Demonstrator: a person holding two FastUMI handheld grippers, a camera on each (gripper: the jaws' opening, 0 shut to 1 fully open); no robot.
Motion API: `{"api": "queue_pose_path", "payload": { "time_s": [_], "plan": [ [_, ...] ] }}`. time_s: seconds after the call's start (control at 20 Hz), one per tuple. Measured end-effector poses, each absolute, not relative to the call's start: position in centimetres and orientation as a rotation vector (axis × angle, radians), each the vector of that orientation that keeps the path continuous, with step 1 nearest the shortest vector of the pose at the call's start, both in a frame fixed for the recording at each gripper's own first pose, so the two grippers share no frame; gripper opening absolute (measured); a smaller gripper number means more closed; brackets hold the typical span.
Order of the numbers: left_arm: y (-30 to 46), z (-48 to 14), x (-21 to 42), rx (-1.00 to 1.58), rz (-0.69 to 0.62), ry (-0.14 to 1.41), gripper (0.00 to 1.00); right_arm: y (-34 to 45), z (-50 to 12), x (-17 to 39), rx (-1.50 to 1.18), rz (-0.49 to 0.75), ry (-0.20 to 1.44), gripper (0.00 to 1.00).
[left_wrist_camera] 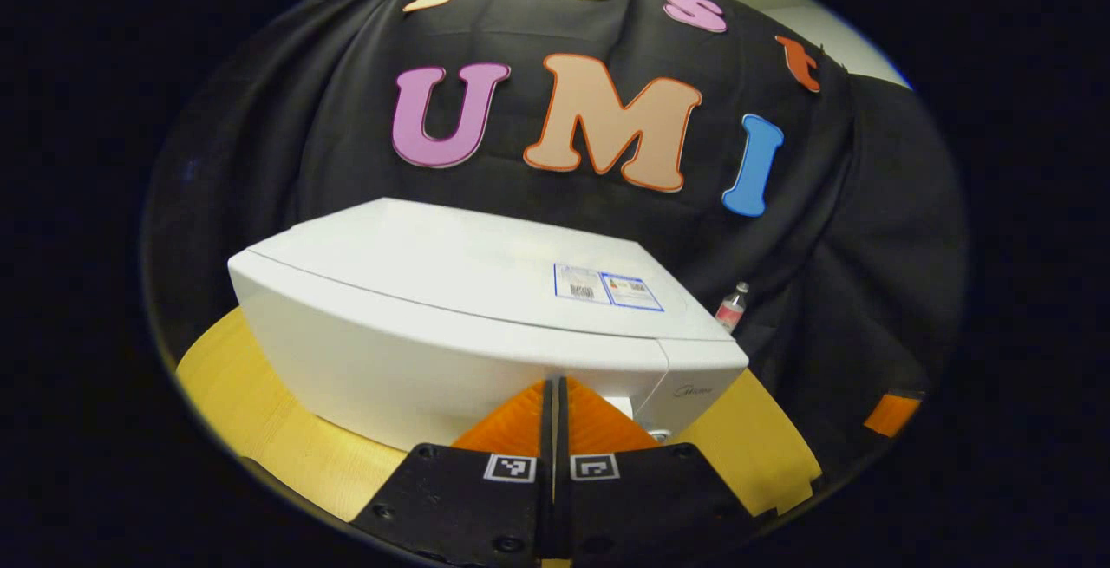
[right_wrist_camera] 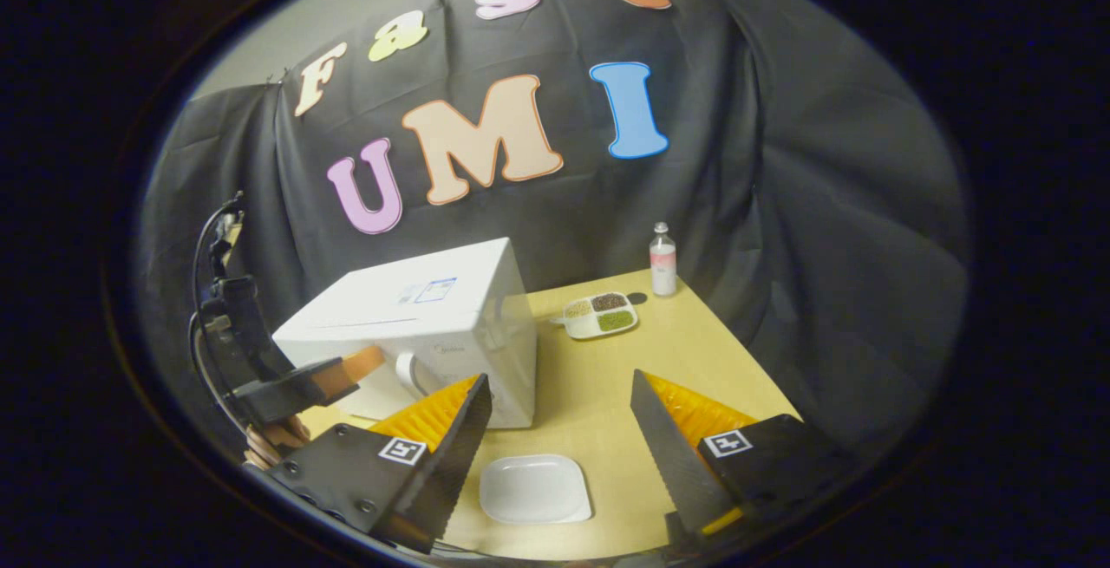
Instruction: Open the microwave oven with the left hand, put the food in, and close the microwave oven.
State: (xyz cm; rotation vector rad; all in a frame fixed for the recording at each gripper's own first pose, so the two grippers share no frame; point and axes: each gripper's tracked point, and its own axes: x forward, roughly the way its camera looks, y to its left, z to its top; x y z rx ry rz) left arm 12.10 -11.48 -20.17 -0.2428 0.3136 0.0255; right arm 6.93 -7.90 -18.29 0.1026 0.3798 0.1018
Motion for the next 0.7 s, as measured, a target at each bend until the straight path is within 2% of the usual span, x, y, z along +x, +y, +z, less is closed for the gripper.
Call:
{"api": "queue_pose_path", "payload": {
  "time_s": [0.3, 0.7],
  "plan": [
    [-11.3, -19.9, 11.9, -0.210, 0.013, 0.319, 0.00, -7.4, -18.4, 7.1, 0.089, 0.107, 0.379, 0.91],
    [-8.4, -15.9, 8.7, -0.157, 0.027, 0.251, 0.00, -6.2, -17.7, 6.7, 0.103, 0.089, 0.358, 0.91]
  ]
}}
